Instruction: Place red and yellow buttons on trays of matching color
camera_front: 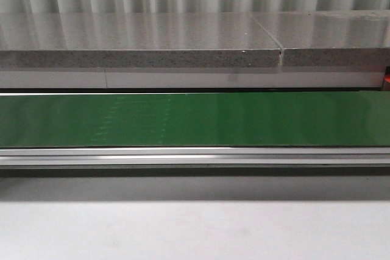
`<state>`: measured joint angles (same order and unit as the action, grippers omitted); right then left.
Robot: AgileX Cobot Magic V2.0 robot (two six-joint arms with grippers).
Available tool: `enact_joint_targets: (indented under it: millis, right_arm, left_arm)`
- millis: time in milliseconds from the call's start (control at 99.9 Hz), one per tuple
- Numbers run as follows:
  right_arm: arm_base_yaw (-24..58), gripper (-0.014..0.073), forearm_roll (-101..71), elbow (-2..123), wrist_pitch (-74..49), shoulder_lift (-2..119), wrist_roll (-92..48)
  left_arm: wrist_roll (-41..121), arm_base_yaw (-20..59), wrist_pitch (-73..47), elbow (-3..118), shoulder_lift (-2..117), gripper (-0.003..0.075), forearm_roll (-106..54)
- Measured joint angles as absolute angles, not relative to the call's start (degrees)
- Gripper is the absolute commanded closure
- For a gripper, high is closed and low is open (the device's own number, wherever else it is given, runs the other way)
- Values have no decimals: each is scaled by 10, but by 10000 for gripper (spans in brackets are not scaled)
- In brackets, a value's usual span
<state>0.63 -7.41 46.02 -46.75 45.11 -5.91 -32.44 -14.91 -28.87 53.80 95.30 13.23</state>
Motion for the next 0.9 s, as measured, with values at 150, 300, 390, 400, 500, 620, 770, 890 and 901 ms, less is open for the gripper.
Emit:
enact_joint_targets:
  millis: [150,300,390,400,500,620,770,890,901]
  right_arm:
    - [6,661,-74,460,-467,451,-59]
    - [6,661,-74,460,-467,451,-59]
    - [6,661,-74,460,-467,451,-59]
    - [6,661,-74,460,-467,451,-59]
    - [6,661,-74,460,-467,451,-59]
    - [6,661,-74,460,-467,451,-59]
    - [6,661,-74,460,-467,451,-59]
    - [6,661,-74,460,-467,451,-59]
    - [6,661,-74,460,-467,451,-59]
  left_arm:
    - [-323,-149,-296,538,955,585,132]
    - [-315,-149,-307,538,943,739,132]
    - [-311,-149,-311,538,919,740,132]
    - [-309,-149,-311,538,914,740,132]
    - [-308,-149,-316,538,875,740,132]
    - [-299,-149,-326,538,821,740,130]
    - [-257,-131,-340,543,762,740,105]
    - [-212,-100,-355,564,747,740,74]
    - [-208,-96,-356,565,747,740,73]
